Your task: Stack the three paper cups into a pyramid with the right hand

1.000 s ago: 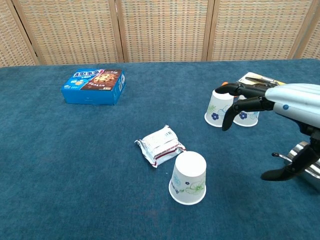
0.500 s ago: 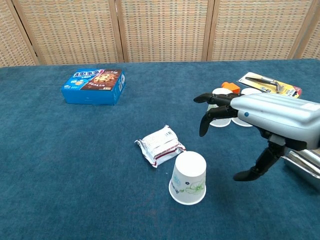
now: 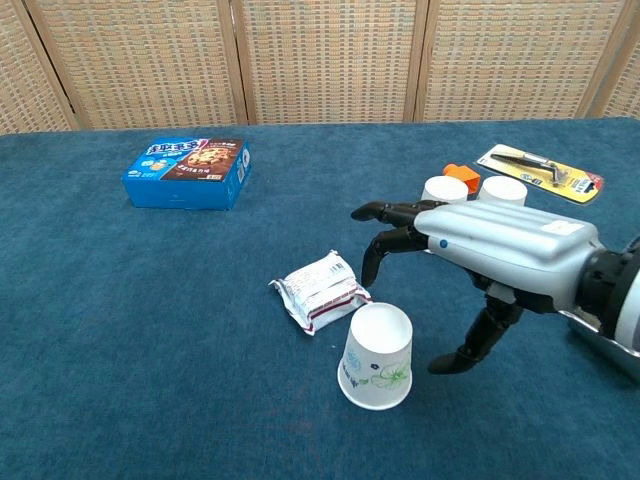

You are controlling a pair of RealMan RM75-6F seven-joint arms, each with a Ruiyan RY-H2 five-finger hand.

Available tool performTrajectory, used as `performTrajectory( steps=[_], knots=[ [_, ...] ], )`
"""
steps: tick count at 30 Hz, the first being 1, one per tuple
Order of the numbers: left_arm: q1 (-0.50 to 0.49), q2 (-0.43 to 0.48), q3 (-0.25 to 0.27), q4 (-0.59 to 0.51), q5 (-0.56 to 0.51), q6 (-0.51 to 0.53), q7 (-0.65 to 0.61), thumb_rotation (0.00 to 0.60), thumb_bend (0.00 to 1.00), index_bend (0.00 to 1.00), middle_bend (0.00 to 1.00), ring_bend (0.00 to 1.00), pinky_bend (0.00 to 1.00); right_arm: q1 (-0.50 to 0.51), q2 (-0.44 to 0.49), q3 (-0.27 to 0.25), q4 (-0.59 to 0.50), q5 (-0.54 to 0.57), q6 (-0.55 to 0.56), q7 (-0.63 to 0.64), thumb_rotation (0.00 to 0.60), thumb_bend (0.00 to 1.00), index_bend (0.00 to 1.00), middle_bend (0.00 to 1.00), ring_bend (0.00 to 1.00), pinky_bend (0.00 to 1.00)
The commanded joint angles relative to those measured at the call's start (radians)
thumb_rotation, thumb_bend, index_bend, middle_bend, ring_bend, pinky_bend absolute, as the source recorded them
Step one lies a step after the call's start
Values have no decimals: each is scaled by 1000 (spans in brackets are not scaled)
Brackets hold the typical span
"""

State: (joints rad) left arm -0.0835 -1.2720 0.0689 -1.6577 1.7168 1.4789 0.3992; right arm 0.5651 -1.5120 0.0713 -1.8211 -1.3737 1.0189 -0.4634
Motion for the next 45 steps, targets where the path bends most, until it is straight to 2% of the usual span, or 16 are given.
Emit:
performTrajectory(
  steps=[1,18,34,45],
  knots=[
    [0,0,-1,0,-3,-1,0,600,198,0,0,0,0,14,-18,13,15,23,-10,-12,600,59,348,0,0,0],
    [-1,-1,-2,2,-7,-2,-2,600,198,0,0,0,0,46,-83,9,80,70,-27,-25,600,59,349,0,0,0],
    [-1,0,-5,3,-11,-1,-6,600,198,0,0,0,0,50,-112,3,114,63,-1,-9,600,59,534,19,0,0],
    [-1,1,-5,3,-12,1,-7,600,199,0,0,0,0,53,-109,0,105,66,4,-17,600,59,554,30,0,0]
  ],
)
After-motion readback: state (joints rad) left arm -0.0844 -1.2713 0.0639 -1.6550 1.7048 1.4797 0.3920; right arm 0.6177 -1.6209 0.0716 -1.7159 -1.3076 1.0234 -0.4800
